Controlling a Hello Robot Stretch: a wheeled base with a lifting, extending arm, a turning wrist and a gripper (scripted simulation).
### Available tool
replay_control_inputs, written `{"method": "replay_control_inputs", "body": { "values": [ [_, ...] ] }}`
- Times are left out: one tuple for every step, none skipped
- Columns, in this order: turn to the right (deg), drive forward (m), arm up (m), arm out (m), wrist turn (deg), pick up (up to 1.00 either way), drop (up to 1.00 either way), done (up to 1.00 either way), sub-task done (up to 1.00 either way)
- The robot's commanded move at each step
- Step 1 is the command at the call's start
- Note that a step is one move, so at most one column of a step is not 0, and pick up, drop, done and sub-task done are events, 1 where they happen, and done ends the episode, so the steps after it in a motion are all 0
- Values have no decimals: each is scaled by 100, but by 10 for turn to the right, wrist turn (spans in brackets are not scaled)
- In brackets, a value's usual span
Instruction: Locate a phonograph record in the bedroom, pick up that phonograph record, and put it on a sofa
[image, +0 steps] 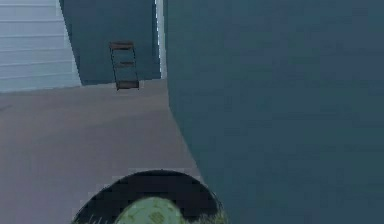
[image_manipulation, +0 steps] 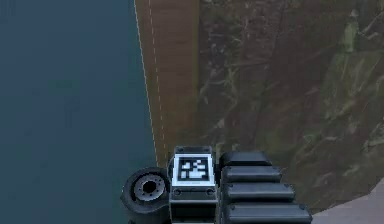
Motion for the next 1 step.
{"method": "replay_control_inputs", "body": {
  "values": [
    [-30, 0, 0, 0, 0, 0, 0, 0, 0]
  ]
}}
